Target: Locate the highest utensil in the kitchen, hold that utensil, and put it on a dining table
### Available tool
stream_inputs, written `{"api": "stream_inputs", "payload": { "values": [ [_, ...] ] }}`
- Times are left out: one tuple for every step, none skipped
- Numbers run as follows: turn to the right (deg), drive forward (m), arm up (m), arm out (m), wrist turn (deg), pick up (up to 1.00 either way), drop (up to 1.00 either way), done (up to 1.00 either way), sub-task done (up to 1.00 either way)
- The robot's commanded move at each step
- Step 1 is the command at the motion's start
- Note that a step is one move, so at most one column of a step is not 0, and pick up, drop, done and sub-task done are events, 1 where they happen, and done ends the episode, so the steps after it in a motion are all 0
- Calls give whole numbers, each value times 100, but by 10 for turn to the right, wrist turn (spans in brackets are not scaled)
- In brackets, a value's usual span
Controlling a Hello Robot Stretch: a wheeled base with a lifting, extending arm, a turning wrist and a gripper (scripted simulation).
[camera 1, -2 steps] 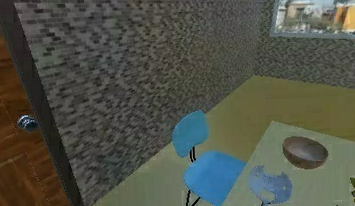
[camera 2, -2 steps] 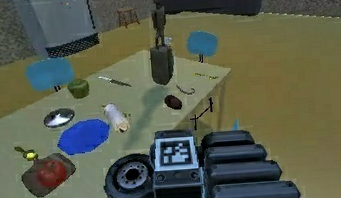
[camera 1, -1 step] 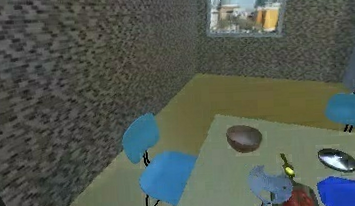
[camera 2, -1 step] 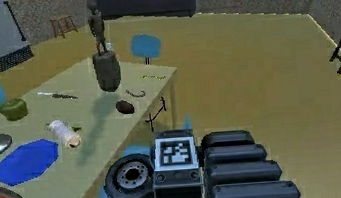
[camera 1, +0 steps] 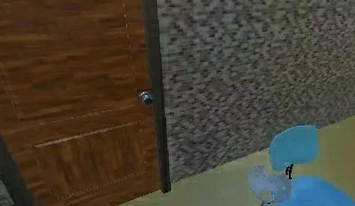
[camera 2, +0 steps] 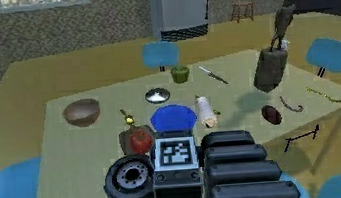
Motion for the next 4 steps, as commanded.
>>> {"api": "stream_inputs", "payload": {
  "values": [
    [-450, 0, 0, 0, 0, 0, 0, 0, 0],
    [-120, 0, 0, 0, 0, 0, 0, 0, 0],
    [450, 0, 0, 0, 0, 0, 0, 0, 0],
    [450, 0, 0, 0, 0, 0, 0, 0, 0]
  ]
}}
